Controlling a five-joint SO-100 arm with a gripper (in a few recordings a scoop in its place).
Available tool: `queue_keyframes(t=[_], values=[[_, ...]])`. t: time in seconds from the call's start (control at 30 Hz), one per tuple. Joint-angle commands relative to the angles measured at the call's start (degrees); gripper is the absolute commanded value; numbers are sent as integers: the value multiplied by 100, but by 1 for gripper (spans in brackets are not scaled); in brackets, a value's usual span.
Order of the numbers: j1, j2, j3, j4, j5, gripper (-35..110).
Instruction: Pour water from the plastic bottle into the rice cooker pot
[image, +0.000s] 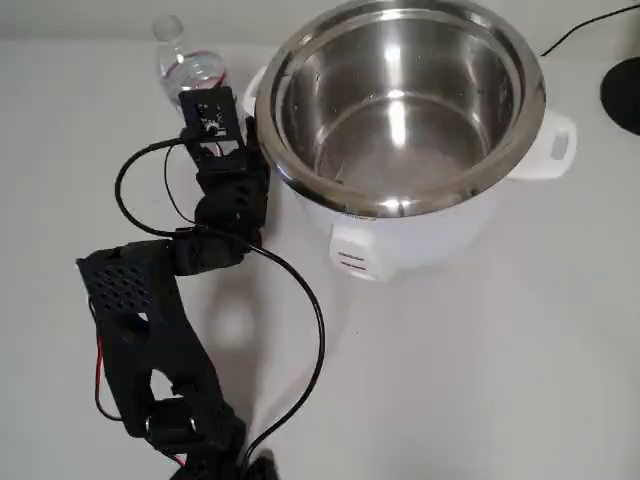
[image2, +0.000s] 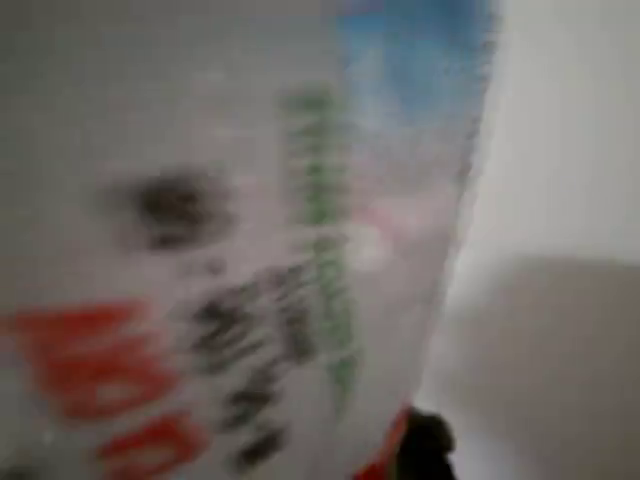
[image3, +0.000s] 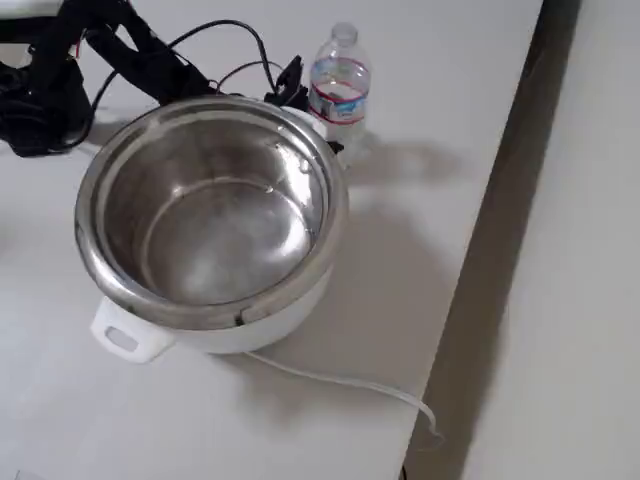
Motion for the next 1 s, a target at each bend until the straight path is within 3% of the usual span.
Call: queue_keyframes(t=[0.0,0.4,0.97], values=[[-44,18,-404,-167,-26,16],[-281,536,-325,-193,176,14],[-782,3331,185,1011,466,14]])
